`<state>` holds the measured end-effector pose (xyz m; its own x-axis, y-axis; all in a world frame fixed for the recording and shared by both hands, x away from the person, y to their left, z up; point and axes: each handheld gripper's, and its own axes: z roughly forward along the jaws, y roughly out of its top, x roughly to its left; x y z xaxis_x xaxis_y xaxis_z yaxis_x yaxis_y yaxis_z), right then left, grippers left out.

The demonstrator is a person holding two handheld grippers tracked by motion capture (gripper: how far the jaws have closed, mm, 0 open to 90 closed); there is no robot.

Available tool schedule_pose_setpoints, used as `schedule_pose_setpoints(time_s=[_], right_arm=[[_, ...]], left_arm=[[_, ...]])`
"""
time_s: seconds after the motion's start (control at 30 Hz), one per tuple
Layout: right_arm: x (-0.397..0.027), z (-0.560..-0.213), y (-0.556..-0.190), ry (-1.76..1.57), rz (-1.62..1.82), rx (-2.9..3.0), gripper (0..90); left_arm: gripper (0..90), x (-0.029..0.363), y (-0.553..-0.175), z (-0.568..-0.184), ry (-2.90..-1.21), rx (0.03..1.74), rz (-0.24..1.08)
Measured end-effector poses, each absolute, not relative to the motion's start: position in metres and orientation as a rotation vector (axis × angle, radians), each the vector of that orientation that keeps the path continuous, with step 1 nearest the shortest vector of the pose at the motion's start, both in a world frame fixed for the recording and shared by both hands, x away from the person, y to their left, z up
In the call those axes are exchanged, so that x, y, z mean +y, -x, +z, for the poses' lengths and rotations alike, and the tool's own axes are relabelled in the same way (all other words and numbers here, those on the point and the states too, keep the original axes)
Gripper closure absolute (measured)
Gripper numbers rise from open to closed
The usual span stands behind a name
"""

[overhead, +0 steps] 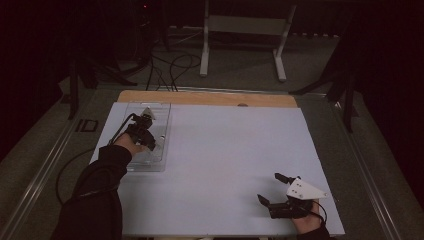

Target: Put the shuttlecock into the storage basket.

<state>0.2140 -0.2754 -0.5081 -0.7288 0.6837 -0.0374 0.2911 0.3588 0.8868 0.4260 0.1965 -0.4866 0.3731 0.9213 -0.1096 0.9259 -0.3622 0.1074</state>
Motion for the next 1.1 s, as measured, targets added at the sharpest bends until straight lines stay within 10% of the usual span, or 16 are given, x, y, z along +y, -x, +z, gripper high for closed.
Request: schedule_pose_setpoints(time_s=[0.4,1.1], right_arm=[[-0.275,-0.508,-0.214,-0.853,1.326,2.224,8.4],[-0.274,-0.508,-0.214,-0.855,1.326,2.226,8.5]], left_arm=[[40.2,0.200,-0.410,-0.466,-2.521,1.633,0.023],[18.8,0.199,-0.389,-0.441,-2.494,1.533,0.061]])
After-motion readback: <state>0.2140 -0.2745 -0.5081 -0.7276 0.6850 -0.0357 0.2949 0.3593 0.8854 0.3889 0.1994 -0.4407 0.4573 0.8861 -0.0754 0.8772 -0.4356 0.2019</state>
